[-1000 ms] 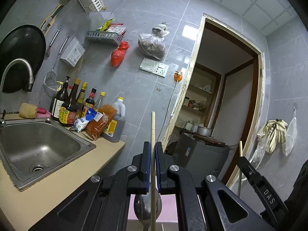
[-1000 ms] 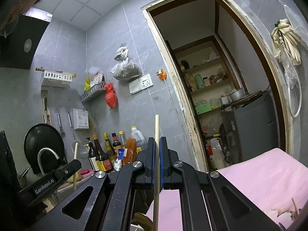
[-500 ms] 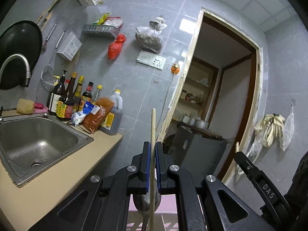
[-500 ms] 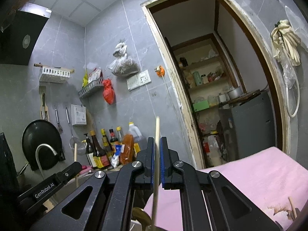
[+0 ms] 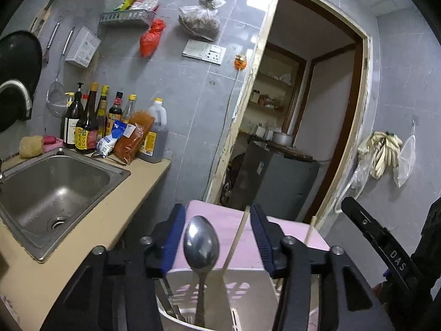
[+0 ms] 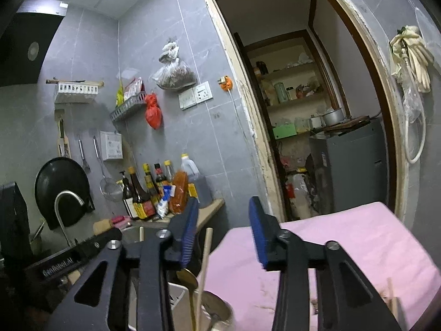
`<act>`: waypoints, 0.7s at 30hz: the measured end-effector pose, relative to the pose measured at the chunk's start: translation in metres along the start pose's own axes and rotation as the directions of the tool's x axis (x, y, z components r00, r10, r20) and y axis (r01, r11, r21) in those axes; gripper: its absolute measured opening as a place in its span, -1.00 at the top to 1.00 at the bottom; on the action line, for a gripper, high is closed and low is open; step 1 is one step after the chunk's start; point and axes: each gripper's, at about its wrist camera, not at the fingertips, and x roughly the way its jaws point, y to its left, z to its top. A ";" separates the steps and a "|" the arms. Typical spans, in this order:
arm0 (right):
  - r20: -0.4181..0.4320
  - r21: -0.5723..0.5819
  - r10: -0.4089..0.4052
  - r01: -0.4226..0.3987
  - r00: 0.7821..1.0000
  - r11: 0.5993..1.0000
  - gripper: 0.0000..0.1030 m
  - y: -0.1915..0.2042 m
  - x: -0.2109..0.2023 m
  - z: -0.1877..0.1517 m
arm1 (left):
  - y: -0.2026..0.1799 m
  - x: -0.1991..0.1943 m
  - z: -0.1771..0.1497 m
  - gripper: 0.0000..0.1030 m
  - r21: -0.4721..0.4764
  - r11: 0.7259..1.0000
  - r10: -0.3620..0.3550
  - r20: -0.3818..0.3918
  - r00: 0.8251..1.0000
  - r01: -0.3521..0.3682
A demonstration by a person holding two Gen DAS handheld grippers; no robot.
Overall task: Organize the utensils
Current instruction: 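Withdraw both tools from the basket back over the cloth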
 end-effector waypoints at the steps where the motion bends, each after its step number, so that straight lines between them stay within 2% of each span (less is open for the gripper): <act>1: -0.013 -0.002 -0.011 0.011 1.000 1.000 0.13 -0.003 -0.004 0.005 | -0.003 -0.002 0.002 -0.20 0.005 1.000 0.003 -0.007 1.000 -0.003; 2: -0.020 -0.003 -0.018 0.018 1.000 1.000 0.07 -0.005 -0.007 0.007 | -0.008 -0.005 0.006 -0.28 0.010 1.000 0.003 -0.015 1.000 -0.003; 4: -0.037 -0.011 -0.042 0.042 0.998 0.999 -0.19 -0.011 -0.016 0.017 | -0.016 -0.010 0.011 -0.61 0.011 1.000 -0.008 -0.027 1.000 0.008; 5: -0.042 -0.014 -0.053 0.053 0.998 0.999 -0.24 -0.015 -0.023 0.023 | -0.022 -0.013 0.014 -0.67 0.016 1.000 -0.009 -0.038 0.999 0.010; 7: -0.051 -0.020 -0.072 0.071 0.996 0.997 -0.47 -0.023 -0.035 0.032 | -0.031 -0.017 0.017 -0.88 0.024 1.000 -0.004 -0.043 0.999 0.005; 10: -0.067 -0.029 -0.104 0.102 0.992 0.994 -0.77 -0.033 -0.049 0.046 | -0.048 -0.022 0.020 -0.99 0.050 0.999 -0.011 -0.049 0.999 0.013; 12: -0.076 -0.026 -0.124 0.122 0.989 0.992 -0.98 -0.044 -0.062 0.053 | -0.063 -0.023 0.018 -0.99 0.070 0.997 -0.010 -0.067 0.998 0.015; 21: -0.084 -0.091 -0.200 0.192 0.976 0.977 -0.98 -0.090 -0.110 0.076 | -0.120 -0.024 0.000 -0.99 0.126 0.991 -0.033 -0.085 0.996 0.044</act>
